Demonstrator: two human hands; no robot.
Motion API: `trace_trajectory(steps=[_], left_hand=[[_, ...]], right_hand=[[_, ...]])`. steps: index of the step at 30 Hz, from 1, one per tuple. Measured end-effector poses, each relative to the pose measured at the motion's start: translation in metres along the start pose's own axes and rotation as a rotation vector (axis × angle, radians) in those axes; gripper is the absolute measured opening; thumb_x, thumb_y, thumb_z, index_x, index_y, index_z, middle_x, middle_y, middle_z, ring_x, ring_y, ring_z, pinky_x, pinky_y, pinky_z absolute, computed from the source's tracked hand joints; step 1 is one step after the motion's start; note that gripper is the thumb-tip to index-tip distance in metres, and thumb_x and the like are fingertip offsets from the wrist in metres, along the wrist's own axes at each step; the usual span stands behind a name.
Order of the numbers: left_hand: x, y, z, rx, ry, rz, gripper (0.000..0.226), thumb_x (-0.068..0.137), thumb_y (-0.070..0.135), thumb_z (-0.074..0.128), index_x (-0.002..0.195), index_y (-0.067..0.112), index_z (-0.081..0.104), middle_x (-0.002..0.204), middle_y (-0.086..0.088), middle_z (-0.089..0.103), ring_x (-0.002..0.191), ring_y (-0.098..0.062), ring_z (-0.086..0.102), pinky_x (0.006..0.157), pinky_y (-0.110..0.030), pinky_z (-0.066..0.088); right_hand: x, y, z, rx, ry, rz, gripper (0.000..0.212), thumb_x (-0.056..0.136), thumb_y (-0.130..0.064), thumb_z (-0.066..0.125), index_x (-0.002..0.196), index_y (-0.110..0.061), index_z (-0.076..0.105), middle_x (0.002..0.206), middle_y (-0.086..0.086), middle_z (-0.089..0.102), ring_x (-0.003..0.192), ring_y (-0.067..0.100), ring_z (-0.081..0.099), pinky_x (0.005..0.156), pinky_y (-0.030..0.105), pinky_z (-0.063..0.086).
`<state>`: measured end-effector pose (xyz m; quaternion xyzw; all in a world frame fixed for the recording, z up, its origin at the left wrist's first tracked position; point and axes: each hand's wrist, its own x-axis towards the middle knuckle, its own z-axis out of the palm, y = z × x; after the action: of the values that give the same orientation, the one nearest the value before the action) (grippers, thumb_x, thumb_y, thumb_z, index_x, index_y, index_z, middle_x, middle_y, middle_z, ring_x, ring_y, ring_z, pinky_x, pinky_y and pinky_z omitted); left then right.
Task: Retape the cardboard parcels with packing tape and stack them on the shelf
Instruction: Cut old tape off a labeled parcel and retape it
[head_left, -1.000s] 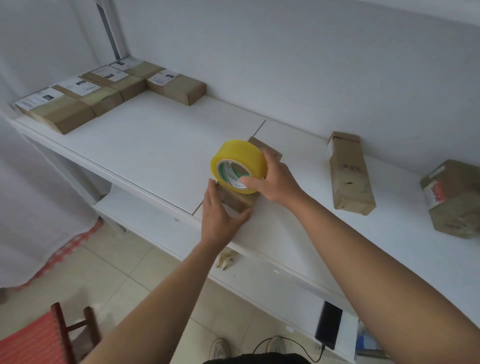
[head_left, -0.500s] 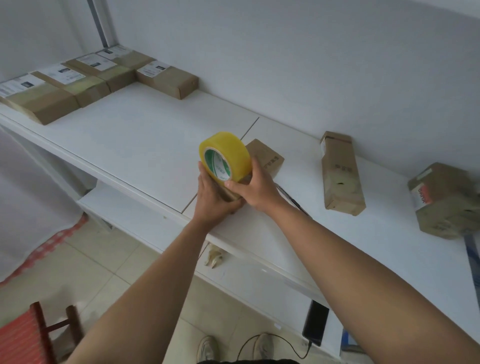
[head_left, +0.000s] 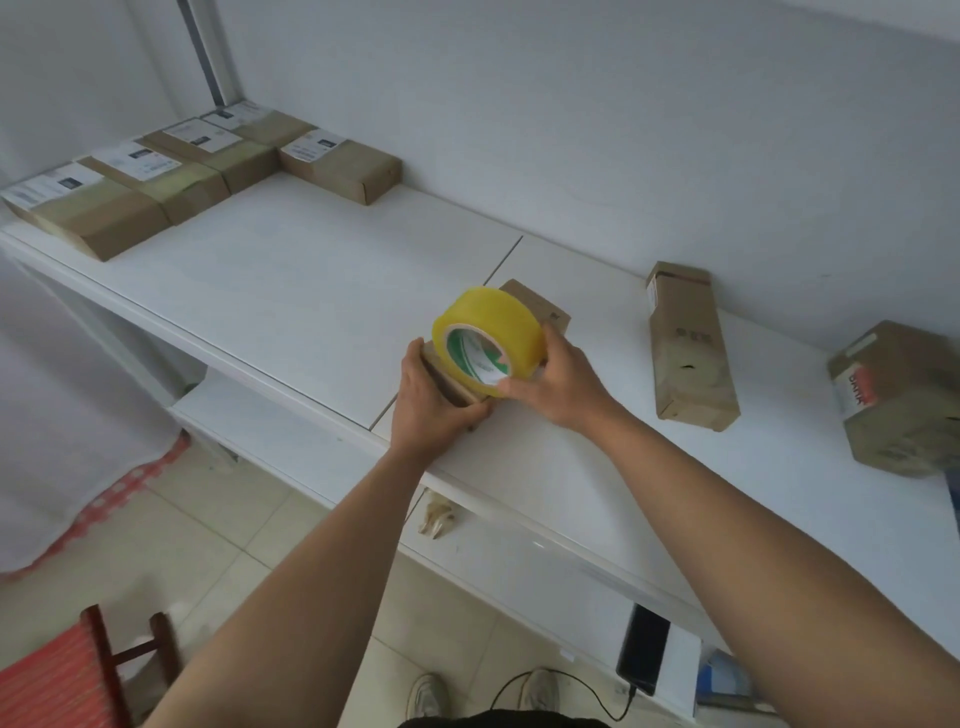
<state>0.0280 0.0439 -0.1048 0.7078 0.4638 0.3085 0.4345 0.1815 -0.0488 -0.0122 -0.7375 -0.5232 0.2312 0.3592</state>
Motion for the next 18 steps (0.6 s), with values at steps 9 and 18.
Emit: trace_trajectory(steps=[9,18], left_hand=[[-0.019,0.004,0.004,0.152,0.087,0.065,0.119,0.054,0.076,0.071,0.148,0.023,0.021,0.143,-0.004,0.036,0.128,-0.022,0.045,0.099,-0.047,0.051],[-0.022,0.004,0.005,0.161,0.094,0.017,0.13,0.056,0.072,0.08,0.154,0.022,0.01,0.153,-0.006,0.03,0.138,-0.024,0.039,0.105,-0.048,0.047]], right_hand=[[-0.021,0.016,-0.001,0.258,0.055,0.003,0.059,0.079,-0.022,0.083,0.122,-0.026,0.043,0.106,-0.013,0.057,0.093,0.006,0.062,0.069,0.021,0.054],[-0.015,0.037,0.017,0.432,0.056,0.072,0.066,0.074,-0.025,0.085,0.132,-0.02,0.054,0.123,0.001,0.065,0.112,0.013,0.064,0.084,0.024,0.055]])
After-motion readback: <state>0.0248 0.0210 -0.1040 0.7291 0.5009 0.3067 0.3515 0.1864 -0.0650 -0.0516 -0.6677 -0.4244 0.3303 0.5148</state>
